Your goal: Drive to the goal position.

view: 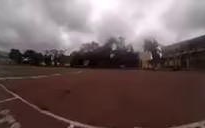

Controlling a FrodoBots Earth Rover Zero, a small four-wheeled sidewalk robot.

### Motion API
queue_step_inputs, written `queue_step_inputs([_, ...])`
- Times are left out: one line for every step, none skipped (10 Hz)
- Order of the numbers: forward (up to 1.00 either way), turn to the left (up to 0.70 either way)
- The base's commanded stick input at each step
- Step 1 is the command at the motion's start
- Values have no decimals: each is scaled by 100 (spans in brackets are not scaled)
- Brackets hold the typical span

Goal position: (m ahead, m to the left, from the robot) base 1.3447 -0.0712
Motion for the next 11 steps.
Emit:
queue_step_inputs([70, 0])
queue_step_inputs([70, 0])
queue_step_inputs([70, 0])
queue_step_inputs([70, 0])
queue_step_inputs([70, 0])
queue_step_inputs([70, 0])
queue_step_inputs([70, 0])
queue_step_inputs([70, 0])
queue_step_inputs([70, 0])
queue_step_inputs([70, 0])
queue_step_inputs([70, 0])
